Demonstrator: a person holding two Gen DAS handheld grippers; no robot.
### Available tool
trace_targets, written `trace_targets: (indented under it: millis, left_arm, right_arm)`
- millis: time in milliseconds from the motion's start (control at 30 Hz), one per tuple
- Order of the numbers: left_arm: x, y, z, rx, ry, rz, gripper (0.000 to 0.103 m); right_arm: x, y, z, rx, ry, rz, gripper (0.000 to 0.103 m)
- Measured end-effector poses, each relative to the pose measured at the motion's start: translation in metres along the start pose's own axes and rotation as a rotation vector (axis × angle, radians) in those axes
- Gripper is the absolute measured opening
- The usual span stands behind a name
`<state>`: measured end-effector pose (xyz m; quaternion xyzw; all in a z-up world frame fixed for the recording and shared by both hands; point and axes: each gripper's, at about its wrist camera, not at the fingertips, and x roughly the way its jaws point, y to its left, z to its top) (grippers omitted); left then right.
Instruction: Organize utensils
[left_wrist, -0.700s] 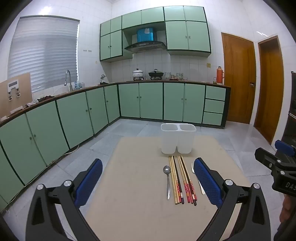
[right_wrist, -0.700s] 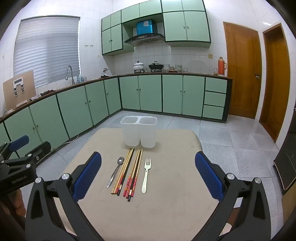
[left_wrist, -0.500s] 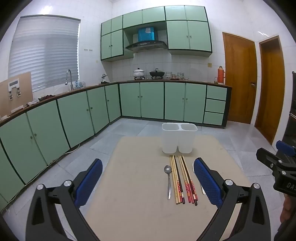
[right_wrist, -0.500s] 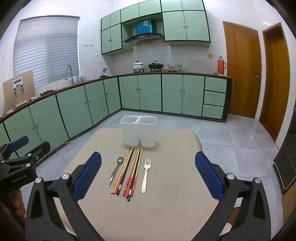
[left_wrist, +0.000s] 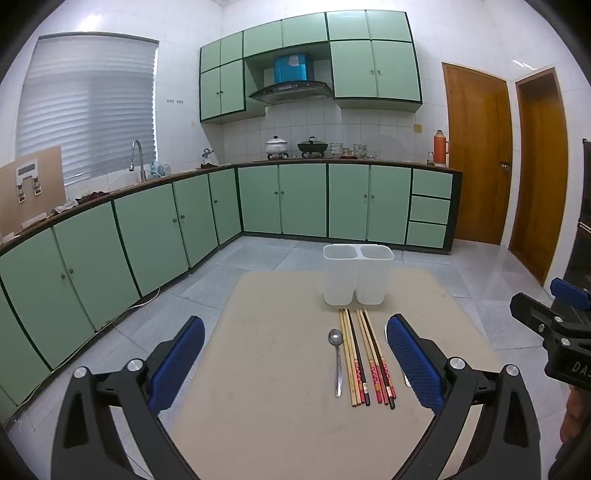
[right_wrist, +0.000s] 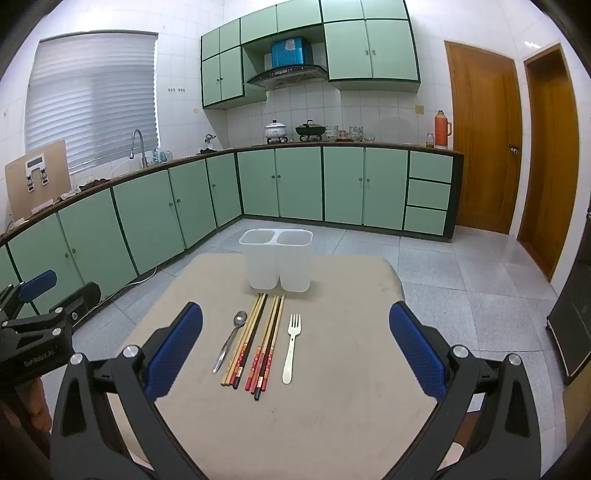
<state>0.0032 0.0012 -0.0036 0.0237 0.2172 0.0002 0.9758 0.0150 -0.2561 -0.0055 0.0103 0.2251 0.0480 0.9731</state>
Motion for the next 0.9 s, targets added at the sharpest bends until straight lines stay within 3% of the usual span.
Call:
trace_targets:
  millis: [900]
  left_arm:
    - [-0.0010, -0.0031, 0.0020, 0.005, -0.003, 0.002, 0.097]
  right_arm:
    - [0.0013, 0.0009, -0.0003, 0.001, 0.001, 0.000, 0.098]
